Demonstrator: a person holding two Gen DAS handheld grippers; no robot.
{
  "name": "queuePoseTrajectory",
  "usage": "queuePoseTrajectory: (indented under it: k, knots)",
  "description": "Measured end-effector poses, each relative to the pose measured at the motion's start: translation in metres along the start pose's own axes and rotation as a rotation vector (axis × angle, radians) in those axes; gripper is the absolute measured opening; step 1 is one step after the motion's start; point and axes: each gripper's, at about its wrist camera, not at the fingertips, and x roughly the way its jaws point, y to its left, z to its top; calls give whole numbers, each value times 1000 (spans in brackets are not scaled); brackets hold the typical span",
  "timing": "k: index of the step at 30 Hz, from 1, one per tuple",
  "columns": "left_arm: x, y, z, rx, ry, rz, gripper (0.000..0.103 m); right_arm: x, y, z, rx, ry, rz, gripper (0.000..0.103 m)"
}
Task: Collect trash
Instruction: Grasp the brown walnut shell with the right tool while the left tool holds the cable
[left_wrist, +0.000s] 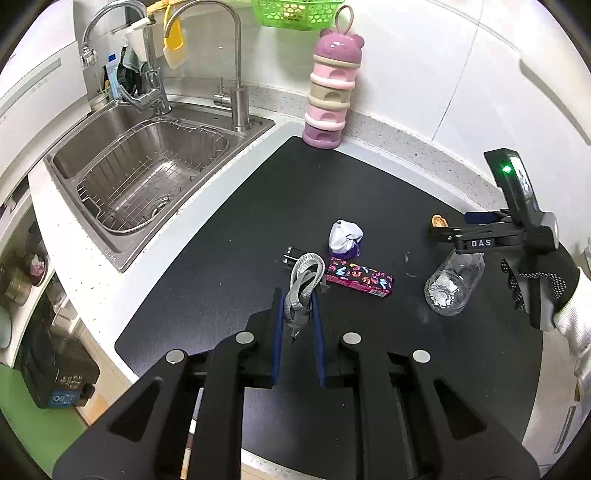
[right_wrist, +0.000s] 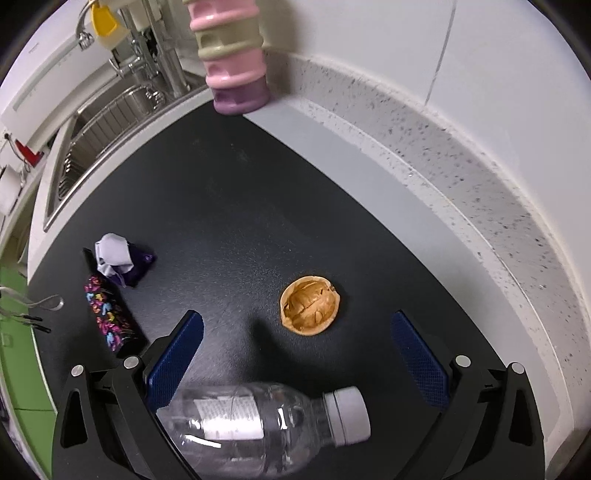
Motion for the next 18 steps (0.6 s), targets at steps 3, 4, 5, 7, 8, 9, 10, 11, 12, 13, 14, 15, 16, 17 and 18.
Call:
queuePoseTrajectory:
  k: [3,4,5,7,8,9,10,11,12,13,14,15,16,17,18]
  knots:
    - [-1,1,-3,-10,2,5,14,10,0,3,-9,33,3,68]
    - [-1,2,-4,-14,3,6,14,13,0,3,-8,42,3,55]
    - [0,2,-4,-19,4,7,14,15,-1,3,-7,50,8,47]
    - [-1,3,-5,-24,4,9,14,14,-1,1,-11,44,10,34]
    - [0,2,-5,-26,4,10,14,12,-1,1,-14,37,10,34]
    - [-1,3,-5,-28,3,9,14,10,-2,1,-15,28,12,34]
    - [-1,3,-6,-30,3,9,14,7,-2,0,-15,20,14,34]
    - [-2,3,-6,-32,2,9,14,6,-3,0,-14,14,14,34]
    - [-3,3,-6,-33,1,9,14,4,-3,0,-13,8,12,34]
    - [-3,2,-7,-33,0,9,14,0,-3,-1,-12,-1,13,34]
    - [-4,2,-7,-34,-1,9,14,-4,-3,-2,-13,-7,12,34]
    - [-5,1,-8,-34,-3,8,14,-8,-3,-3,-15,-15,12,34]
    - [-6,1,-7,-33,-4,7,14,-15,-2,-5,-17,-29,11,34]
    - [-8,0,-8,-33,-6,7,14,-21,0,-7,-18,-41,14,34]
    - [-10,0,-9,-34,-8,5,14,-31,2,-10,-20,-59,19,34]
